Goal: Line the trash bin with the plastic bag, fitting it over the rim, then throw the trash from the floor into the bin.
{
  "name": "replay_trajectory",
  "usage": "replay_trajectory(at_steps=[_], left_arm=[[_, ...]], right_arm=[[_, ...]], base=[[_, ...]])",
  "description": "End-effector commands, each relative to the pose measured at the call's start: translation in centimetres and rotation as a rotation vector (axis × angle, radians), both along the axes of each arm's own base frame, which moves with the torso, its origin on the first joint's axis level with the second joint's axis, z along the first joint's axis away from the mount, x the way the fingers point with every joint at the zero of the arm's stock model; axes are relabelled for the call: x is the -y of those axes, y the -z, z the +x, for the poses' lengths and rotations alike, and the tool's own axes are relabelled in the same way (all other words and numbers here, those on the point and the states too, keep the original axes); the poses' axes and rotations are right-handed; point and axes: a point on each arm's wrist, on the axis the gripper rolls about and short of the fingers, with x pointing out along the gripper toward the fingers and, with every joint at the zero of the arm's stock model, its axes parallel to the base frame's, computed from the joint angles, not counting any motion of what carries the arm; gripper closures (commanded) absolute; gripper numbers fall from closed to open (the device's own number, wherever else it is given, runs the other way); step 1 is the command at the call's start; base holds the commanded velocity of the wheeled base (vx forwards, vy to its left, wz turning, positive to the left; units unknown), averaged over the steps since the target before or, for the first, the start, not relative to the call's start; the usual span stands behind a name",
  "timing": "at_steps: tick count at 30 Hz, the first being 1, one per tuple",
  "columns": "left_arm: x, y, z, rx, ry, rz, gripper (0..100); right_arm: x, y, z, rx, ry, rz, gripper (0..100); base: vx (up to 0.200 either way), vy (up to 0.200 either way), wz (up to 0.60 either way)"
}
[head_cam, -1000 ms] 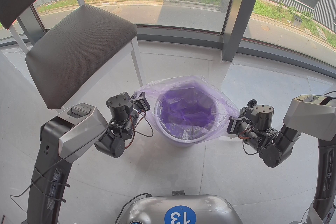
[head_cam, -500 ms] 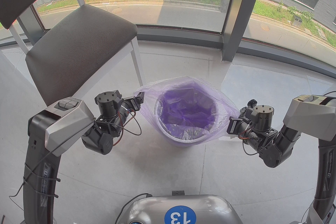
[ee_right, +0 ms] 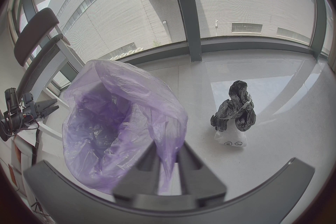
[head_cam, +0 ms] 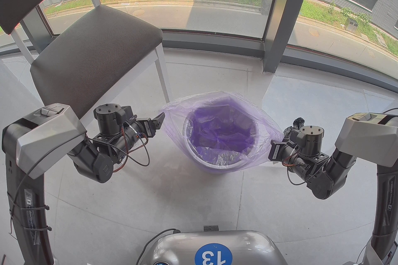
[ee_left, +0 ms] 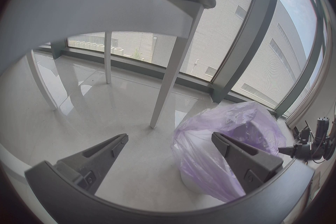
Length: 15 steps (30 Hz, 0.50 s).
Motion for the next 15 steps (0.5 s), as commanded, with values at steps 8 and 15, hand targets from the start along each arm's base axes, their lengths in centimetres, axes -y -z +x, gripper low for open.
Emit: replay_trajectory(at_steps=[8, 15], left_arm=[[-0.1, -0.5, -0.3, 0.022, -0.004, 0.047, 0], [0.1, 0.2, -0.3, 0.008, 0.002, 0.057, 0]], right_arm=[[0.9, 0.2, -1.5, -0.035, -0.021, -0.089, 0], [1.2, -1.2, -2.1, -0.009, -0.018, -0.096, 0]], base=[[0.0, 0.0, 0.0], [0.0, 0.0, 0.0]])
